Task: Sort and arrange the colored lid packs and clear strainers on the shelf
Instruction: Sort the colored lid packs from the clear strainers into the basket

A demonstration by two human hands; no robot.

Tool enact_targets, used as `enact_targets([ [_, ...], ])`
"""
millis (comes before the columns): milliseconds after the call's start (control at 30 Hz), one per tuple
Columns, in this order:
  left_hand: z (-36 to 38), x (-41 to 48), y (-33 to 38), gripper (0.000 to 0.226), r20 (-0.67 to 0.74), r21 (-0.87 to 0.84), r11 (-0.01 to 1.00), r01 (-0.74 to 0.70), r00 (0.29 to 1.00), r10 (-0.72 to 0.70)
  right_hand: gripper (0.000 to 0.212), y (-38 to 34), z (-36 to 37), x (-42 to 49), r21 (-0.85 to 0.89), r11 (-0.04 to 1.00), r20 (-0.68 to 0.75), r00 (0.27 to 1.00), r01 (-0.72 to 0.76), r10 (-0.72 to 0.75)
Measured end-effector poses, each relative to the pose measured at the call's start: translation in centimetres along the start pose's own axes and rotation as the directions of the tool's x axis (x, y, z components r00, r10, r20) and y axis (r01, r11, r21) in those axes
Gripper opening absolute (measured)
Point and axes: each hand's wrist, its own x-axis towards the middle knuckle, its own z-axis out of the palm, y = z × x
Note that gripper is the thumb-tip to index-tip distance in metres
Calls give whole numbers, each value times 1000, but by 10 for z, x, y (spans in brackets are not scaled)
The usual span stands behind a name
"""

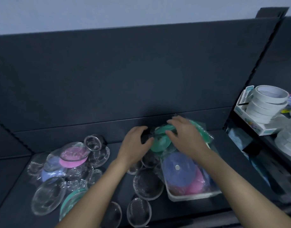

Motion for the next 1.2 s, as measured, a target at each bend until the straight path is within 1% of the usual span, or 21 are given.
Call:
enact_targets([
  [133, -31, -20, -33, 49, -41, 40, 999, 12, 999, -11, 35, -33, 20, -5, -2, 997, 36, 997, 74, -74],
  [233, -55, -38, -64, 49, -67, 65, 997, 36, 997, -32, 31, -60, 39, -7, 30, 992, 52, 991, 125, -126],
  [367, -84, -63, -107, 45, -71, 76, 990, 118, 991, -113, 28, -95, 72, -10, 51, 988, 171, 974, 143, -150],
  [433, -97, -74, -130, 42, -56, 73, 986, 149, 988, -145, 31, -111, 91, -11, 67, 987, 229, 961, 144, -156],
  [500, -111, -84, -150, 37, -49, 15, 983, 182, 982, -181, 36, -127, 105, -11, 84, 990, 277, 952, 110, -129],
  [567, -123, -92, -169, 34, -71, 11, 979, 206, 976, -204, 38, -142, 118, -10, 91, 992, 325, 939, 84, -109],
  [633, -134, -99, -188, 34, -106, 62, 972, 226, 970, -219, 36, -157, 129, -10, 92, 991, 343, 931, 97, -123],
  [733, -150, -106, -215, 33, -143, 58, 963, 264, 957, -254, 31, -177, 151, -7, 106, 988, 356, 924, 110, -141],
  [833, -163, -110, -246, 32, -146, 58, 937, 344, 932, -333, 22, -198, 177, 1, 120, 982, 378, 908, 148, -183],
  [900, -169, -109, -264, 24, -128, 55, 922, 384, 918, -375, 28, -212, 193, 8, 143, 974, 371, 903, 175, -216],
  [967, -173, -108, -277, 19, -92, 64, 897, 437, 898, -431, 37, -225, 209, 17, 139, 965, 397, 881, 221, -259],
  [1033, -174, -106, -286, 19, -44, 76, 872, 484, 875, -482, 36, -237, 224, 24, 112, 951, 444, 841, 289, -308],
  [1067, -174, -105, -290, 18, -25, 80, 868, 491, 871, -490, 36, -242, 229, 26, 72, 948, 485, 819, 311, -306],
  [1133, -172, -101, -297, 18, -3, 75, 873, 482, 876, -483, 41, -249, 237, 29, -41, 938, 565, 782, 344, -262],
  [1200, -170, -99, -304, 20, 20, 39, 879, 476, 879, -477, 61, -253, 235, 29, -136, 940, 640, 753, 312, -157],
])
